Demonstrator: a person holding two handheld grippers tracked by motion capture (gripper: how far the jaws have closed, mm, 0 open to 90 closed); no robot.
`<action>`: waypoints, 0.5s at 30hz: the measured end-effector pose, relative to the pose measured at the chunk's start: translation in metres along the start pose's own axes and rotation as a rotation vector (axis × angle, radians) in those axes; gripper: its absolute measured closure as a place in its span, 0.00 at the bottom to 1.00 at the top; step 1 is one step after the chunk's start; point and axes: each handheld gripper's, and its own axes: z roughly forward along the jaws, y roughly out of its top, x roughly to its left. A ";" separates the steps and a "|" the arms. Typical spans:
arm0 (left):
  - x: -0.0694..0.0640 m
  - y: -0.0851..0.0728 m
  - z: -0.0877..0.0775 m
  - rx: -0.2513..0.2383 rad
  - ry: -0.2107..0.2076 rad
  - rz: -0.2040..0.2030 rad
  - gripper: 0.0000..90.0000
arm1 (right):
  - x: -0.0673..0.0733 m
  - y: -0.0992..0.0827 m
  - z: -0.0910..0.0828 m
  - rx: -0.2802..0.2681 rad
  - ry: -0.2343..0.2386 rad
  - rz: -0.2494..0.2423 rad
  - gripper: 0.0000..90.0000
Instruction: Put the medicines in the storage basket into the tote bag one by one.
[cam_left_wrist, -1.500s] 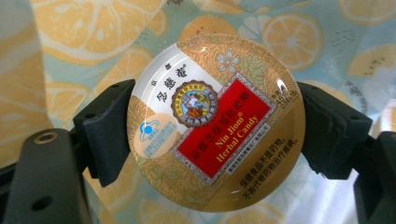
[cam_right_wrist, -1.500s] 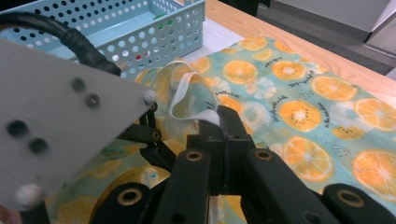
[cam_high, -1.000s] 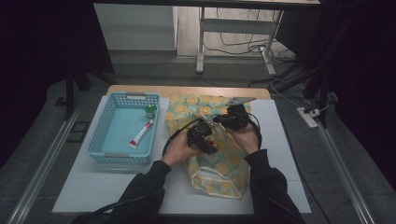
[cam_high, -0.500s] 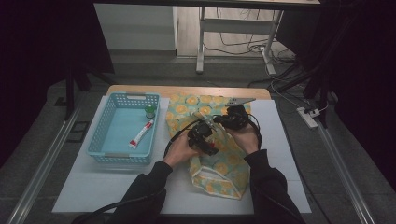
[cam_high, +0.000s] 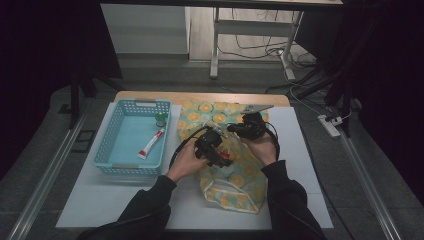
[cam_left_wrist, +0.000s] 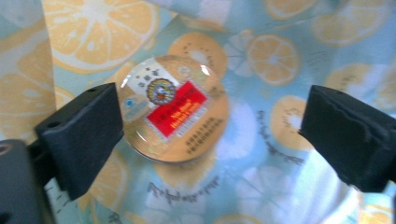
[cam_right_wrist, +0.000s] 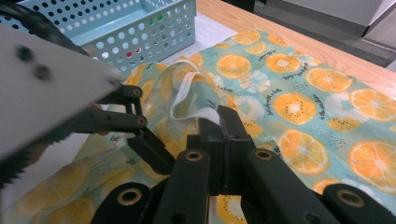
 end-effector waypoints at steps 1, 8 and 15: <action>-0.001 -0.001 -0.002 -0.007 -0.005 0.002 0.05 | 0.000 0.000 0.000 0.000 0.002 0.001 1.00; -0.003 -0.010 -0.019 -0.048 -0.036 -0.010 0.01 | 0.001 0.000 0.000 0.004 0.006 -0.001 1.00; -0.001 -0.021 -0.036 -0.088 -0.035 -0.016 0.00 | 0.000 -0.001 0.001 0.008 0.008 0.000 1.00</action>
